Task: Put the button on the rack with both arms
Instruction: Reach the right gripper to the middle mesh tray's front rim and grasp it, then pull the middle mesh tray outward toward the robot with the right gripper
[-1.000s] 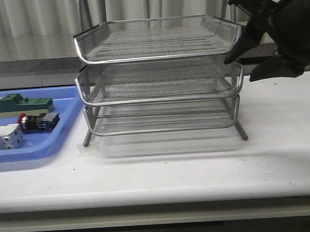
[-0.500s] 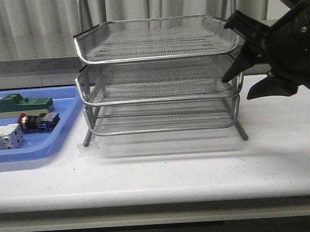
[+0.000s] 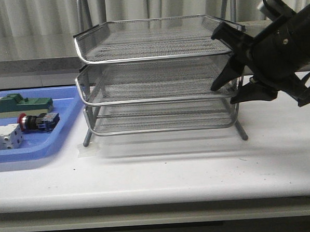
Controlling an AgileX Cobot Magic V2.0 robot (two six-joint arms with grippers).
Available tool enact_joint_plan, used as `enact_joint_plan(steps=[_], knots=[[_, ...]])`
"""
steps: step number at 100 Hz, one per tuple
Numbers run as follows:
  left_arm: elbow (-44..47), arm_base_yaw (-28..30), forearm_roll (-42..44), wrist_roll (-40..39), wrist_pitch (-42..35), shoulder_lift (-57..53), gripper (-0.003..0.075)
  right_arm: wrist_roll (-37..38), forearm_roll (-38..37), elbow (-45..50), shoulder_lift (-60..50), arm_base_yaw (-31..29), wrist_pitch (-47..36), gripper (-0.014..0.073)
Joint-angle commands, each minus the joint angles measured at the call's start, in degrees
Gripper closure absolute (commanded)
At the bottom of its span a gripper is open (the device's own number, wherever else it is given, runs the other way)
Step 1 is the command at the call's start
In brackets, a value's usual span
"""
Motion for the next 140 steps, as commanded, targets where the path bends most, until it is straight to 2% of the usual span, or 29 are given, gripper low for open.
enact_joint_plan(steps=[1, 16, 26, 70, 102, 125, 132, 140], knots=[[2.49, 0.21, -0.13, -0.47, -4.05, -1.77, 0.0740, -1.08, 1.16, -1.73, -1.66, -0.33, 2.10, 0.0382], [2.49, 0.21, -0.13, -0.47, -4.05, -1.77, 0.0740, -1.08, 1.10, -1.54, -1.66, -0.33, 2.34, 0.0520], [2.49, 0.21, -0.13, -0.47, -4.05, -1.77, 0.0740, -1.08, 1.05, -1.32, -1.66, -0.33, 2.48, 0.0561], [2.49, 0.21, -0.13, -0.47, -4.05, -1.77, 0.0740, -1.47, 0.32, 10.10, -3.58, -0.08, 1.22, 0.0560], [2.49, 0.21, -0.13, -0.47, -4.05, -1.77, 0.0740, -2.53, 0.32, 23.19, -11.40, 0.03, -0.39, 0.0560], [2.49, 0.21, -0.13, -0.47, -4.05, -1.77, 0.0740, -2.57, 0.25, 27.08, -17.51, 0.03, -0.44, 0.0552], [2.49, 0.21, -0.13, -0.47, -4.05, -1.77, 0.0740, -2.57, 0.25, 27.20, -18.72, 0.03, -0.57, 0.0510], [2.49, 0.21, -0.13, -0.47, -4.05, -1.77, 0.0740, -2.57, 0.25, 27.20, -19.87, 0.03, -0.86, 0.0400]])
